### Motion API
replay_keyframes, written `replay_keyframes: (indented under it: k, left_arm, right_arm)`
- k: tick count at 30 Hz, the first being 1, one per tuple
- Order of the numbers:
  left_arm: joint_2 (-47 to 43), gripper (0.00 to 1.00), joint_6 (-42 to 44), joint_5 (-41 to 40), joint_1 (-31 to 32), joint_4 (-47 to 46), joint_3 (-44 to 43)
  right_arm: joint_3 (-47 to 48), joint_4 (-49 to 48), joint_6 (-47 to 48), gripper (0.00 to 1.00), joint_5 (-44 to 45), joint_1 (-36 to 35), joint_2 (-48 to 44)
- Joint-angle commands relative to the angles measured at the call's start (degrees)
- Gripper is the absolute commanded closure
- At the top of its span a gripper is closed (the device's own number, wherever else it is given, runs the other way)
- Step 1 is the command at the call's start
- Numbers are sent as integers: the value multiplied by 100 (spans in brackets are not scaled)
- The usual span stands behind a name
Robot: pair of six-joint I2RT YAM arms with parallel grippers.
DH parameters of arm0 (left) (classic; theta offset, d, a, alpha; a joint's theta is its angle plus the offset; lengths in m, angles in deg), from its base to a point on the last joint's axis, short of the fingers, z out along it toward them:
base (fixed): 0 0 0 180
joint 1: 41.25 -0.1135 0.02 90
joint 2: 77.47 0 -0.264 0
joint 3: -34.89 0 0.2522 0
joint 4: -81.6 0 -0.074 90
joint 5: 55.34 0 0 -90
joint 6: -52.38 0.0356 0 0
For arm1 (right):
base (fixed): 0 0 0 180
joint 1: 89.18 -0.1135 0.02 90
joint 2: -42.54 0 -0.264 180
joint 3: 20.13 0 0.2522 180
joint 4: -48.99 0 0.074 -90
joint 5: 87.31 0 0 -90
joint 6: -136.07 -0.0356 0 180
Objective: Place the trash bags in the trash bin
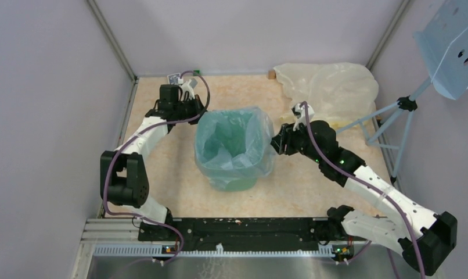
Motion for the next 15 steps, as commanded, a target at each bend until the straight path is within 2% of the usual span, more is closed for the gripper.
replay_keyframes:
  k: [1,5,11,15]
  left_arm:
    - [-113,100,294,-242,8,211,-403]
    - [-418,100,190,-369,-104,272,-304]
    - [-750,100,221,-250,-282,495,-218]
    - [-935,100,297,-337,-427,771,-66]
  right_arm:
    - [-120,-81,-231,52,-188,426,-269]
    - [-379,-489,-300,46,-910,689,-230]
    - [-529,-1135,-98,45,-2034,815,238]
    - [-516,-1131,-150,45,-2083,826,352]
